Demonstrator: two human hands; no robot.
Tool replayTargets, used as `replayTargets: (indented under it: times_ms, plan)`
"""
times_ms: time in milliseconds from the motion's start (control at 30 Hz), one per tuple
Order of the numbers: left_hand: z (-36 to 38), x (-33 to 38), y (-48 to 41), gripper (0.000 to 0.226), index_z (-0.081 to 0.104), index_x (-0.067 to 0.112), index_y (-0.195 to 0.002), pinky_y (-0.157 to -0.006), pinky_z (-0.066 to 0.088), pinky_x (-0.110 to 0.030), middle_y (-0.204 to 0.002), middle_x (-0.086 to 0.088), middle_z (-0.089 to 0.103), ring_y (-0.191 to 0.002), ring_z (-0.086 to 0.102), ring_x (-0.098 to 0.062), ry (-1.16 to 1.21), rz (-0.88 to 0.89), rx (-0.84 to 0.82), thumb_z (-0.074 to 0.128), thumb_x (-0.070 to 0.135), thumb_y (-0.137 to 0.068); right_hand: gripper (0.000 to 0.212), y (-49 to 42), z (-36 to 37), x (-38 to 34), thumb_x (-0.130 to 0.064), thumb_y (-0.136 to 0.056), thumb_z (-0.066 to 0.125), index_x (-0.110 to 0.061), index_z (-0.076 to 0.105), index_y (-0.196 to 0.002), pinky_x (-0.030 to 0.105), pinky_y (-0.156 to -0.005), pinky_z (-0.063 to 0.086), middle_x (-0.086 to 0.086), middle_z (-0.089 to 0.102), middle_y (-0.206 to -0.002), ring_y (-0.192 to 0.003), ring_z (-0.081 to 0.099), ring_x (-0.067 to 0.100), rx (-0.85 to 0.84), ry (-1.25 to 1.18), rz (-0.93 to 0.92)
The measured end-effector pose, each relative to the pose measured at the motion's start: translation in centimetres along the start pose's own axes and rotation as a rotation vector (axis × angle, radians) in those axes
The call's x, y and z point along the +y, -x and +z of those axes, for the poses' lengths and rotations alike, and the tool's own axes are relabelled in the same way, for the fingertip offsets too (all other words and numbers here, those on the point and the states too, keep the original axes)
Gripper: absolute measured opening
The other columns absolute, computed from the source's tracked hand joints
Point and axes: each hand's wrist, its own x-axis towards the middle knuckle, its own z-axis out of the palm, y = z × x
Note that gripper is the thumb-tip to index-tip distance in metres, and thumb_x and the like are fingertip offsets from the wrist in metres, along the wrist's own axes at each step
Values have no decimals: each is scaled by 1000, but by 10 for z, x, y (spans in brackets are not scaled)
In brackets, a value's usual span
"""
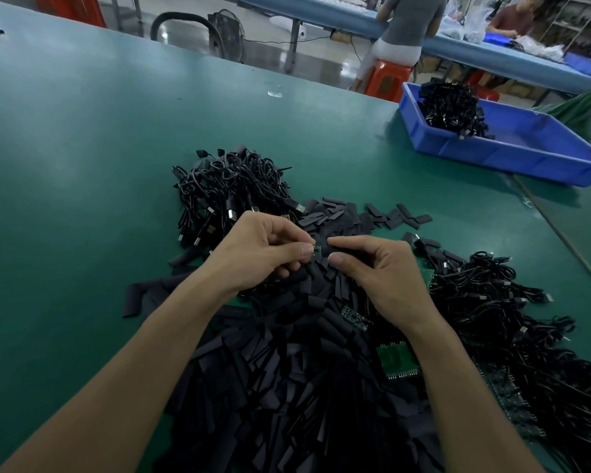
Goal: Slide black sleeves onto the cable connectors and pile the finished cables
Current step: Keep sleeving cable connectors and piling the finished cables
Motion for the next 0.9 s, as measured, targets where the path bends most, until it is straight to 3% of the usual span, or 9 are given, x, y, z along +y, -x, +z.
replayTargets:
  times_ms: [233,333,467,600,900]
  plan:
    - [6,0,3,4,74,20,-89,-51,48,-15,-73,-2,75,-57,67,-9,-14,30,3,76,18,-87,24,-2,-1,-1,-26,-81,78,-29,75,-104,23,-80,57,-7,78,-92,-86,73,9,-68,-17,-34]
    - [5,0,2,12,71,21,-91,-49,48,-17,-77,1,77,-57,68,-10,-63,16,43,77,30,-85,20,1,3,-3,-30,-81,75,-32,74,-101,14,-71,53,-18,76,-87,-78,71,1,0,-36,-63]
    - [4,-1,0,30,73,18,-76,-53,51,-18,-67,0,74,-54,65,-9,-165,-22,95,73,45,-87,19,3,5,1,-19,-87,75,-34,72,-99,8,-65,47,-28,71,-76,-69,66,-6,69,-3,-82]
    - [5,0,0,28,75,18,-76,-57,49,-17,-67,0,74,-54,62,-8,-156,-42,54,66,37,-95,20,2,5,1,-21,-86,75,-38,72,-98,9,-68,48,-29,71,-79,-74,67,-5,98,19,-111]
    - [4,-1,1,23,75,16,-80,-58,50,-16,-72,1,76,-59,63,-5,-120,-40,-18,66,29,-96,22,5,8,3,-13,-85,76,-26,74,-104,8,-68,48,-22,71,-80,-74,66,-6,92,29,-123]
